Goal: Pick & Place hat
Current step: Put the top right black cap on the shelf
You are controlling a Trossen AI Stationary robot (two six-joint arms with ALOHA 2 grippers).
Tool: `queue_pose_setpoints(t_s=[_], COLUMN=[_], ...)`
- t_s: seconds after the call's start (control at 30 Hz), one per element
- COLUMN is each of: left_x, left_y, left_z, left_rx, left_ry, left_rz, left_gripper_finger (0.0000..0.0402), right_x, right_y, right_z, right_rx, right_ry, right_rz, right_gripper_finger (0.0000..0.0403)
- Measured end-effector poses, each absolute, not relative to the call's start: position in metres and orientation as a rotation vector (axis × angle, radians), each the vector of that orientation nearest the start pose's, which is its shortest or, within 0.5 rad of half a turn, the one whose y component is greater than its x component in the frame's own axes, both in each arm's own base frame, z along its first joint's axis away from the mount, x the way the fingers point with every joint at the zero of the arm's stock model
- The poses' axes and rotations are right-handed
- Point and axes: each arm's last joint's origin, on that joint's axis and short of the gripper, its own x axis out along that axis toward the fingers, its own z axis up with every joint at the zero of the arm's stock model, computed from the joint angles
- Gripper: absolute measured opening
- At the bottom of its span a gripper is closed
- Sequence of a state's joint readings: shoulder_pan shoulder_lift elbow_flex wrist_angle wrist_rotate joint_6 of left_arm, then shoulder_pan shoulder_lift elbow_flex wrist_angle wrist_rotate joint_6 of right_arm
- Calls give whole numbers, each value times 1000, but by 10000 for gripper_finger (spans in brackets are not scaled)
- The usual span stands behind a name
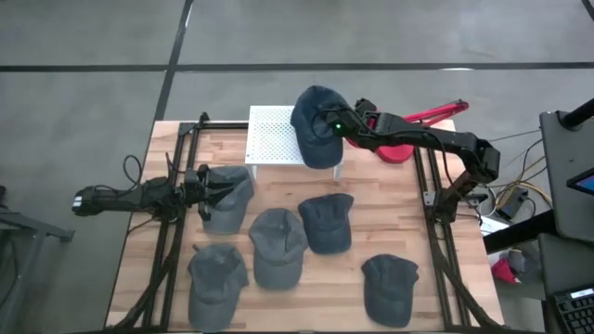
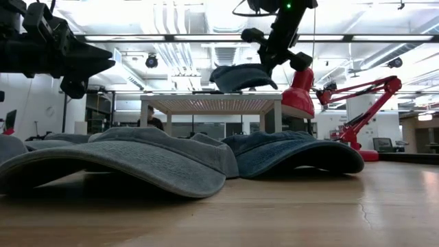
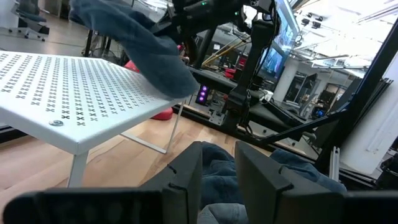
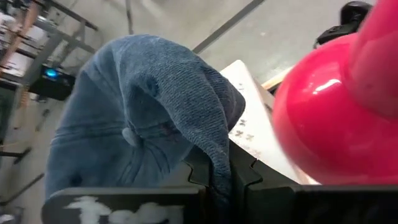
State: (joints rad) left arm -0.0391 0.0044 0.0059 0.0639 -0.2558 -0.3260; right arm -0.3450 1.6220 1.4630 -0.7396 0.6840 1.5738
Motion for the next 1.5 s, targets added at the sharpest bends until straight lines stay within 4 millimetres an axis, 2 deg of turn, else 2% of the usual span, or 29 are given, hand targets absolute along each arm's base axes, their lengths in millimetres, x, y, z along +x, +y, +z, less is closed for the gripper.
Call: queue_pose_setpoints(t_s=[0.8, 1.03, 1.5], left_x=[97, 97, 97], left_y=[4, 4, 4], left_z=[171, 171, 171], left_rx=[-334, -334, -334], left_ry=[-100, -100, -100], left_rz=[204, 204, 204], left_gripper_finger=[99, 99, 99], right_x=[312, 311, 309], right_y=[-139, -142, -145], right_z=[312, 312, 311], right_rx=[1191, 1175, 1170], right_ry=[-37, 22, 26], right_rz=[-1468, -1451, -1463], right_gripper_finger=[13, 13, 13])
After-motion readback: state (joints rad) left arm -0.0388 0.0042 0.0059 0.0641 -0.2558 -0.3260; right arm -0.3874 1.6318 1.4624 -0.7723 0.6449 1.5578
